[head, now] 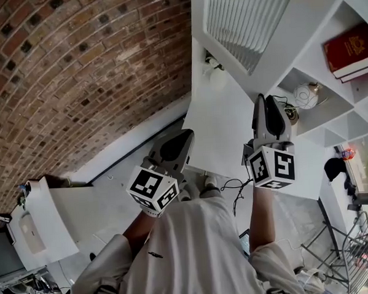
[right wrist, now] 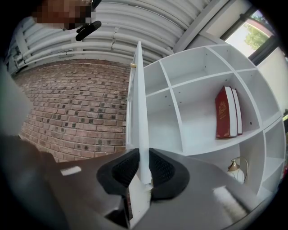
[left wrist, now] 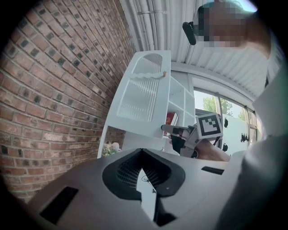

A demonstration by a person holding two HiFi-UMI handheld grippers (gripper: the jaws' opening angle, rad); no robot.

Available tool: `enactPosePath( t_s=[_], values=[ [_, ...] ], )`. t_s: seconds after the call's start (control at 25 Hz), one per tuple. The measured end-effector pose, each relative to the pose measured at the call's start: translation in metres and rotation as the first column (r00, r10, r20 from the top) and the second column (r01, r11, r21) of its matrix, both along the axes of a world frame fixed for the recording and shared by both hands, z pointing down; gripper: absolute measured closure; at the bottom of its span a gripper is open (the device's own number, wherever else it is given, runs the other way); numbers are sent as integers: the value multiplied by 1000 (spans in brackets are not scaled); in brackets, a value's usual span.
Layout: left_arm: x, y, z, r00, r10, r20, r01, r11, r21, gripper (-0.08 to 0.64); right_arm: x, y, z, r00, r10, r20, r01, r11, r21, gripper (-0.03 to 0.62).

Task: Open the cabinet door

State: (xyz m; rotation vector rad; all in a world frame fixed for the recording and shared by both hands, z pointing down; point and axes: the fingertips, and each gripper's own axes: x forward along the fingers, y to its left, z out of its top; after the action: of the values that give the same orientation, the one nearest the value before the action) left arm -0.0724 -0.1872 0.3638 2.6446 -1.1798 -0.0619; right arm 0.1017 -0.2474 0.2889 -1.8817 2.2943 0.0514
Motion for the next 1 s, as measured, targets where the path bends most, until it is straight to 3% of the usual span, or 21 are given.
enactPosePath(
  t_s=[1.0],
  values=[
    [-49, 41, -3, 996, -93, -1, 93, 995, 20, 551, -78, 39, -1, 993, -104, -53, 106, 994, 36, 522]
  ],
)
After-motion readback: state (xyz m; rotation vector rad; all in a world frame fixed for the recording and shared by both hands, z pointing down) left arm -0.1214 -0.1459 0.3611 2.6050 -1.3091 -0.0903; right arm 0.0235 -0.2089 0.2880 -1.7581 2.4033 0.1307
